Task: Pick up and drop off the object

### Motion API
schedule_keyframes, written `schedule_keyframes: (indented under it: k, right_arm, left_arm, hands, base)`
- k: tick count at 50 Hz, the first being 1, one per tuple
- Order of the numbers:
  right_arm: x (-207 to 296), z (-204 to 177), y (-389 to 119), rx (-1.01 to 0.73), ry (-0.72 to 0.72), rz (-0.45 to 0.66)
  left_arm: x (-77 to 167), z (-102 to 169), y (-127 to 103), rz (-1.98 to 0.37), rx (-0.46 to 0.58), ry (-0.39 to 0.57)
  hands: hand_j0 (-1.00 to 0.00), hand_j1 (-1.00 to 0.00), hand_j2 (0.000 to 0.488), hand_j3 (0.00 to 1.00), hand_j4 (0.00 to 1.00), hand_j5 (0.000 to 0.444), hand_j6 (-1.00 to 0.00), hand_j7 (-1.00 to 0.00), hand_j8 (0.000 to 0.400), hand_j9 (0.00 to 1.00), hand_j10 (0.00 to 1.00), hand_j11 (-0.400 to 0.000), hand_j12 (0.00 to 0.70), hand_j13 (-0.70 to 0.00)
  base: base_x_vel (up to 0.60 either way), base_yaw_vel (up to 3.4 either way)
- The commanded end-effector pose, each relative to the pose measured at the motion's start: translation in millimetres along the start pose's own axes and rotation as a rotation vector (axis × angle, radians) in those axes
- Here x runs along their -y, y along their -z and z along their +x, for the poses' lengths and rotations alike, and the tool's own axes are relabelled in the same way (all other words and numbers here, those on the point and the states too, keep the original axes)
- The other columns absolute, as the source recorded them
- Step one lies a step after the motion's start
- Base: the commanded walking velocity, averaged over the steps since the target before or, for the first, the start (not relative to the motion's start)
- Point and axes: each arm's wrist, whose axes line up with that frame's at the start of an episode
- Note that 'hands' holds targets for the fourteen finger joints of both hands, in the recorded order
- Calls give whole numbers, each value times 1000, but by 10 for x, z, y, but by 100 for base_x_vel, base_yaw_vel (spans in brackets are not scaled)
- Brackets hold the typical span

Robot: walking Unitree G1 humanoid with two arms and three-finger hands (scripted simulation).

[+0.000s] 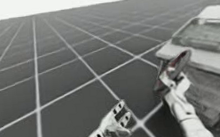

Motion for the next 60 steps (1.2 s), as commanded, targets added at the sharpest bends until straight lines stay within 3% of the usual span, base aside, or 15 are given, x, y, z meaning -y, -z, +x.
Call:
schedule_keyframes:
  k: [1,60]
  right_arm:
    - [-50,-18,-44,24,-12,-6]
    - [-50,-18,-44,24,-12,-6]
  left_arm:
    - [-24,-9,9,-12,5,4]
    - [-24,-9,9,-12,5,4]
  hands:
    - [0,0,0,1000,1000,0,0,0,0,1000,1000,-400,0,-700]
    - [0,0,0,1000,1000,0,0,0,0,1000,1000,-400,0,-700]
  base:
    - [56,8]
    - [55,-1]
